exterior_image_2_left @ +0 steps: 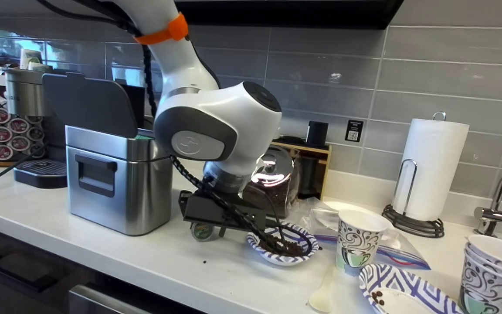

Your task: Put the coffee pod in the bin, and then close the bin

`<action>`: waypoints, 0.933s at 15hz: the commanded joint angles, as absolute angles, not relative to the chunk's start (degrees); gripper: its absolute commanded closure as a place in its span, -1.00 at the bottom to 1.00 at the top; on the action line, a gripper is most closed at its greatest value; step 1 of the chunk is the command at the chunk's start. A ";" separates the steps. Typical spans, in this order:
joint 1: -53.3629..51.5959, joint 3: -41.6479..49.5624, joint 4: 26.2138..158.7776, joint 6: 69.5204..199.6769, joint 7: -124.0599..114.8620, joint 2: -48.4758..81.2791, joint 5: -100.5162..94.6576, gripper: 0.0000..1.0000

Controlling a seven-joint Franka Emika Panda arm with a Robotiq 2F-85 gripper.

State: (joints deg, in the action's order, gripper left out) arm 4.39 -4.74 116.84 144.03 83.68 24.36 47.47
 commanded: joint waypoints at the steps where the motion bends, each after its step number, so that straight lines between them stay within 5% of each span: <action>1: 3.55 -3.82 116.98 144.07 74.08 23.60 43.87 0.73; 14: 6.24 -3.44 115.33 127.60 44.96 14.29 33.55 0.73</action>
State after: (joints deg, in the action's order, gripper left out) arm 5.15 -3.36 115.97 134.25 49.14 17.39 34.95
